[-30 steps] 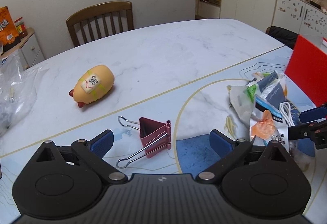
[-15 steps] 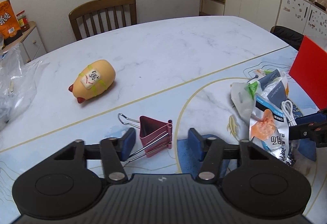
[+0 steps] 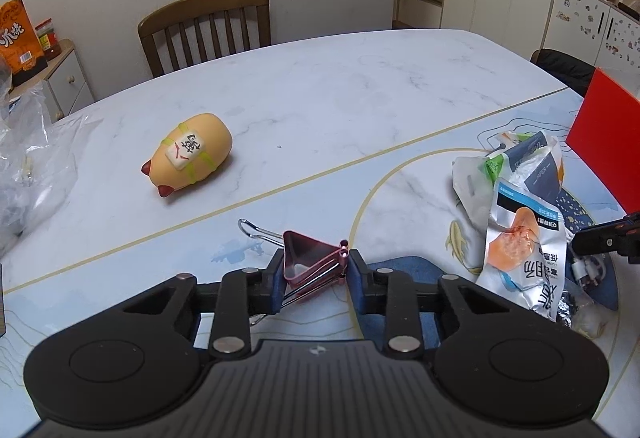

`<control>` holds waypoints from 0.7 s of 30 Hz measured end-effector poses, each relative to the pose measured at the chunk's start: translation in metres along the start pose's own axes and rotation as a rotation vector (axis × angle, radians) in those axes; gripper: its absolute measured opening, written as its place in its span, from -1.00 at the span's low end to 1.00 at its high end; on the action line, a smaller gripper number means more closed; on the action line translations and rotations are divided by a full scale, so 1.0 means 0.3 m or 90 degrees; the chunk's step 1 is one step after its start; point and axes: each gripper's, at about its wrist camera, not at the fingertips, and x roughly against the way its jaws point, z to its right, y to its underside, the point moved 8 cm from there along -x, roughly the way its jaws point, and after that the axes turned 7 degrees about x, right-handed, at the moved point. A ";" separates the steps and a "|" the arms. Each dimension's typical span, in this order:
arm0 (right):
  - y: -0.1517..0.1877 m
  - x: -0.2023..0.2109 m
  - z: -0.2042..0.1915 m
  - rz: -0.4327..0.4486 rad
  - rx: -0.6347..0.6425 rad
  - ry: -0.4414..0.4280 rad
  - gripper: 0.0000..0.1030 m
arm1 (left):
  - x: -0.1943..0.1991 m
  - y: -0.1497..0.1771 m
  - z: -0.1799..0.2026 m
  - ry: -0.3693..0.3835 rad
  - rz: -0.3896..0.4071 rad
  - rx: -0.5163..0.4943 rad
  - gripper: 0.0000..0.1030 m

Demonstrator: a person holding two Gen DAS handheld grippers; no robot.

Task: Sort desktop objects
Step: 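Grasp the pink binder clip with left tool while right tool grasps white USB cable, then carry the binder clip and USB cable with both tools over the red shoebox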

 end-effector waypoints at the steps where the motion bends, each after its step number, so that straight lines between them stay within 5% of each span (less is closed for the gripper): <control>1: 0.002 0.005 0.003 0.002 -0.001 -0.001 -0.94 | 0.004 0.001 0.000 0.002 0.000 0.001 -0.42; 21: 0.030 0.244 0.055 0.054 -0.021 0.012 -0.95 | 0.204 0.004 0.104 0.066 0.008 -0.008 -0.42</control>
